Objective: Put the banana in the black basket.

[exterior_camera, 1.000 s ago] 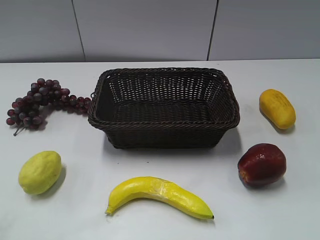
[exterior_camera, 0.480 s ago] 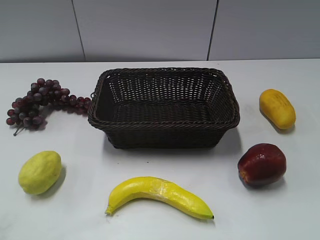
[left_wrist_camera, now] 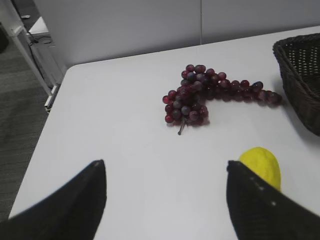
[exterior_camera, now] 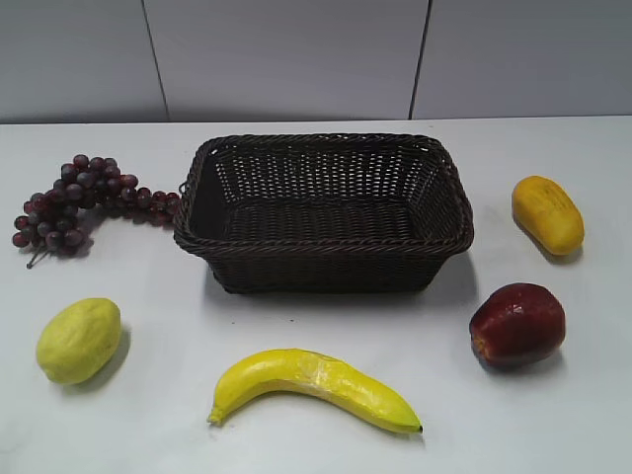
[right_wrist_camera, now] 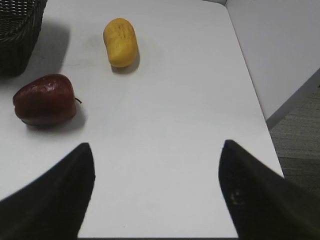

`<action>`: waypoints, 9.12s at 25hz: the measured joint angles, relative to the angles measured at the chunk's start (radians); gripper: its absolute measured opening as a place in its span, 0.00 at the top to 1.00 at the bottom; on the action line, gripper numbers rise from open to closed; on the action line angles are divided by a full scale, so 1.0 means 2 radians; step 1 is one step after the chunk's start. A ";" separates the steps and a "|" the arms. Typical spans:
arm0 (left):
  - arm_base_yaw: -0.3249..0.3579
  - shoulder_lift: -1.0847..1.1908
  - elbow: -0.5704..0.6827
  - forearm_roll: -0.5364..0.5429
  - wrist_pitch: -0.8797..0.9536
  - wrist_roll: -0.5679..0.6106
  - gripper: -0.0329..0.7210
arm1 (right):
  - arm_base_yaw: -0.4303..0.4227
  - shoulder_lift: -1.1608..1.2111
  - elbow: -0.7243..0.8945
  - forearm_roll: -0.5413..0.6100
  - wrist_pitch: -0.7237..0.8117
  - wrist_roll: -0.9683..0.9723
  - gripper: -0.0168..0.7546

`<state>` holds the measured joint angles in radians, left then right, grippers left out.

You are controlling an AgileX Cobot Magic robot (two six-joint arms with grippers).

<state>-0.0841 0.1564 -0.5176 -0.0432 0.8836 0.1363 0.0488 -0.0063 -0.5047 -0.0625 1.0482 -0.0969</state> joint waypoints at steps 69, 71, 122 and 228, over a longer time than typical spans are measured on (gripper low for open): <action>-0.418 0.907 -0.369 -0.056 -0.052 0.352 0.22 | 0.000 0.000 0.000 0.000 0.000 0.000 0.21; -0.418 0.920 -0.380 -0.060 -0.052 0.352 0.22 | 0.000 0.000 0.000 0.000 0.000 0.000 0.21; -0.355 0.900 -0.581 0.130 -0.142 0.353 0.54 | 0.000 0.000 0.000 0.000 0.000 0.000 0.21; 0.024 0.332 -0.012 -0.047 0.080 0.032 0.17 | 0.000 0.000 0.000 0.001 0.000 0.000 0.21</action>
<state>-0.0359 0.8209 -0.5413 -0.1378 1.0432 0.2008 0.0488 -0.0063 -0.5047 -0.0607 1.0482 -0.0971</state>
